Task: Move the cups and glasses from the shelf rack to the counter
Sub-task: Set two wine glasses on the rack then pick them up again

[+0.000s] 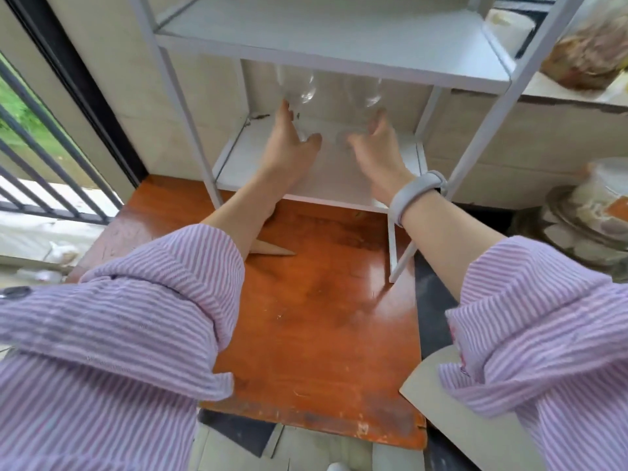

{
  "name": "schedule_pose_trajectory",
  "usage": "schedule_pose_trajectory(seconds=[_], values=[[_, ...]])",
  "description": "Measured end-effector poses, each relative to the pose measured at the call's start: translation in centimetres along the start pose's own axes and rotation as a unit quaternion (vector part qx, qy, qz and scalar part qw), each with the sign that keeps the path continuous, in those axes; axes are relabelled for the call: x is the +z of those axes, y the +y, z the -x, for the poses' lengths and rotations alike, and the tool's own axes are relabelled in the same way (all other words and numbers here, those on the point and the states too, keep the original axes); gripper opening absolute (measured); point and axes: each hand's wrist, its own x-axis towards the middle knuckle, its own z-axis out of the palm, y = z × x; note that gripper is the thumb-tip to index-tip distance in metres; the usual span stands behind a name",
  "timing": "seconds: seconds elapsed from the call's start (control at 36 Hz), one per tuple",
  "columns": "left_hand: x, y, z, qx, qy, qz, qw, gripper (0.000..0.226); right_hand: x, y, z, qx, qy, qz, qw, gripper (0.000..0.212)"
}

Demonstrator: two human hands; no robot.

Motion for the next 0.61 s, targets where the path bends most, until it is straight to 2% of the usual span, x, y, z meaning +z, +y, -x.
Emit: schedule_pose_trajectory(seconds=[0.14, 0.31, 0.36, 0.44, 0.61], values=[[0.2, 0.6, -0.4, -0.016, 0.037, 0.03, 0.999, 0.058, -0.2, -0.4, -0.9, 0.028, -0.031, -0.001, 0.999, 0.036], [0.5, 1.4, 1.0, -0.024, 0.051, 0.02, 0.998, 0.037, -0.2, -0.8, 0.3, 0.034, -0.03, 0.021, 0.999, 0.015], [0.3, 1.6, 2.1, -0.023, 0.062, 0.046, 0.997, 0.033, -0.4, -1.0, 1.5, 0.023, -0.034, 0.004, 0.999, 0.008], [-0.4, 2.3, 4.5, -0.035, 0.067, 0.089, 0.993, 0.026, -0.6, -1.4, 4.0, 0.007, -0.042, -0.012, 0.999, 0.007], [-2.9, 3.3, 11.0, -0.061, 0.024, 0.129, 0.989, 0.019, -1.6, -1.1, 10.3, -0.01, -0.088, -0.037, 0.995, 0.011]])
